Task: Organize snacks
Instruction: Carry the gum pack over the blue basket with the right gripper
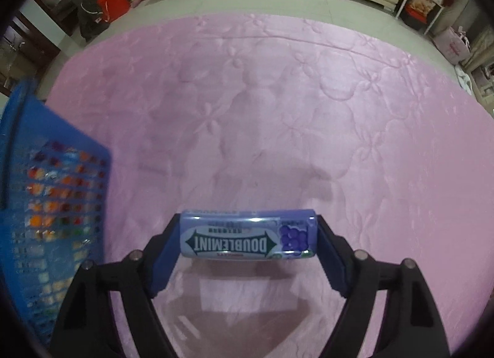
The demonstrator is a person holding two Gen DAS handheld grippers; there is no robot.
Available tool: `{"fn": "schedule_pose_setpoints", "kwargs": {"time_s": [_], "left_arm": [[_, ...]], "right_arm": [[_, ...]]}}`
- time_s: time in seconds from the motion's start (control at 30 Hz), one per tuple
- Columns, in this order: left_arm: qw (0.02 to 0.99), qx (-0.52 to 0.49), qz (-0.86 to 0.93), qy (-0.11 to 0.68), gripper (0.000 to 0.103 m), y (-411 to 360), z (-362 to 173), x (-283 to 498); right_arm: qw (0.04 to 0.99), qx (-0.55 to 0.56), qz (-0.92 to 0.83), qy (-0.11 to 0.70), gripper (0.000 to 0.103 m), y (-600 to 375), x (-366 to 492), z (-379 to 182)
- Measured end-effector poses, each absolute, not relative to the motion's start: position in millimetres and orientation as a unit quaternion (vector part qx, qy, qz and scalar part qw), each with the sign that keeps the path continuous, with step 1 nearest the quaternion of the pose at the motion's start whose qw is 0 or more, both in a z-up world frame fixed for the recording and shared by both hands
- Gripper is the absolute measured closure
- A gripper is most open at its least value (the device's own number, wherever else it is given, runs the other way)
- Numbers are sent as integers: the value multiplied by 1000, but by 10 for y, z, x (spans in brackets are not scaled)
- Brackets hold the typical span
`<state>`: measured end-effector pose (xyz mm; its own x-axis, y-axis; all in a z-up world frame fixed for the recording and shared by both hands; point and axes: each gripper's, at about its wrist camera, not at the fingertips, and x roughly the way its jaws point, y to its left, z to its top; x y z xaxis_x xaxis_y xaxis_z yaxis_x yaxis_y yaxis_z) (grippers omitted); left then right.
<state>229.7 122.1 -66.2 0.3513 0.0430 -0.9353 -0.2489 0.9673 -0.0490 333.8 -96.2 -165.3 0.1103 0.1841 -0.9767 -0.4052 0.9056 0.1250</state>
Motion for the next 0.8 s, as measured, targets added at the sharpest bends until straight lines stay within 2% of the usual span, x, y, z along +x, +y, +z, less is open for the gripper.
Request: {"fn": "schedule_pose_setpoints", "kwargs": {"time_s": [0.4, 0.8], "left_arm": [[838, -73, 86, 533, 0, 1084, -211, 1732], [846, -70, 91, 521, 0, 1292, -54, 1214]], "right_arm": [[772, -89, 253, 576, 20, -1011, 2774, -604], [770, -135, 325, 533, 20, -230, 2282, -256]]}}
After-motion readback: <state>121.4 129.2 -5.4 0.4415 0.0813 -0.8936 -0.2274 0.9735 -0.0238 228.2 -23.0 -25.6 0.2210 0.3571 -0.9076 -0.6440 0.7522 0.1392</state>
